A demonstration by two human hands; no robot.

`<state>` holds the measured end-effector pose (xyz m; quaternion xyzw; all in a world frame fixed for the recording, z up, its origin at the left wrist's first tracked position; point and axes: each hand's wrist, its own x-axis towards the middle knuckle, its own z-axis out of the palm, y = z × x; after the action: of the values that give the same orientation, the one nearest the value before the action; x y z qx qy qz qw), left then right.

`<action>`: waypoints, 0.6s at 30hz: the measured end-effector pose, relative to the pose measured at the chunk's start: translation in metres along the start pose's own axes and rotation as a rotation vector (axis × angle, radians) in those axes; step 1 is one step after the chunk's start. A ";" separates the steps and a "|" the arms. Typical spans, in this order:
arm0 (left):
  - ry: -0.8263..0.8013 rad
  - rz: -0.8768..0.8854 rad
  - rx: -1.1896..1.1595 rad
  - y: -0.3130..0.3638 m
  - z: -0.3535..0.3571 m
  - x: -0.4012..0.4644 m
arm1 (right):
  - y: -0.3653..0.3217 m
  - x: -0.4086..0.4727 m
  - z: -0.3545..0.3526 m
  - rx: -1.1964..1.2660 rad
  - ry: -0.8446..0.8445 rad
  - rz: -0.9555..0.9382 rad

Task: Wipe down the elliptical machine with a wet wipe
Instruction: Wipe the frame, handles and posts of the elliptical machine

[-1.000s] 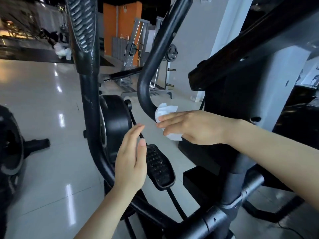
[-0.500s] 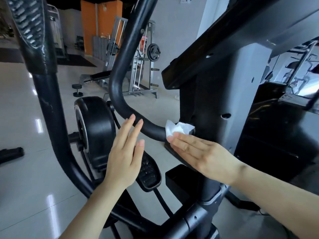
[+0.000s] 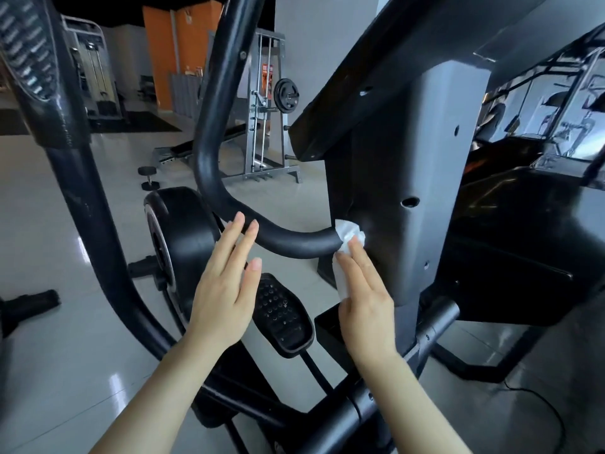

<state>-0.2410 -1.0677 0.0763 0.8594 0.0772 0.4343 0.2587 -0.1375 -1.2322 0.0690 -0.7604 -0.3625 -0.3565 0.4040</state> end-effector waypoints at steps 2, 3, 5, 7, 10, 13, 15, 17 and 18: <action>-0.032 -0.043 -0.051 0.006 -0.006 -0.001 | -0.016 -0.009 0.010 0.182 0.094 0.208; -0.046 -0.073 -0.087 0.010 -0.009 -0.002 | -0.026 -0.014 0.015 0.270 0.121 0.308; -0.053 -0.105 -0.138 0.018 -0.019 -0.007 | -0.048 -0.023 0.024 0.367 0.147 0.399; -0.044 -0.090 -0.162 0.024 -0.030 -0.013 | -0.066 -0.031 0.029 0.436 0.135 0.363; -0.078 -0.071 -0.240 0.027 -0.046 -0.015 | -0.087 -0.030 0.024 0.581 0.059 0.219; -0.186 -0.063 -0.381 0.029 -0.059 -0.012 | -0.104 -0.019 0.004 0.722 -0.039 0.182; -0.208 -0.158 -0.526 0.037 -0.068 -0.006 | -0.110 -0.006 -0.012 0.898 -0.060 0.334; -0.194 -0.276 -0.642 0.045 -0.075 0.002 | -0.105 0.006 -0.022 1.081 -0.135 0.541; -0.204 -0.327 -0.657 0.048 -0.077 0.005 | -0.102 0.011 -0.026 1.162 -0.202 0.612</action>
<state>-0.3027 -1.0775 0.1420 0.7457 0.0439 0.3008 0.5929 -0.2247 -1.2104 0.1252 -0.5172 -0.2996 0.1008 0.7953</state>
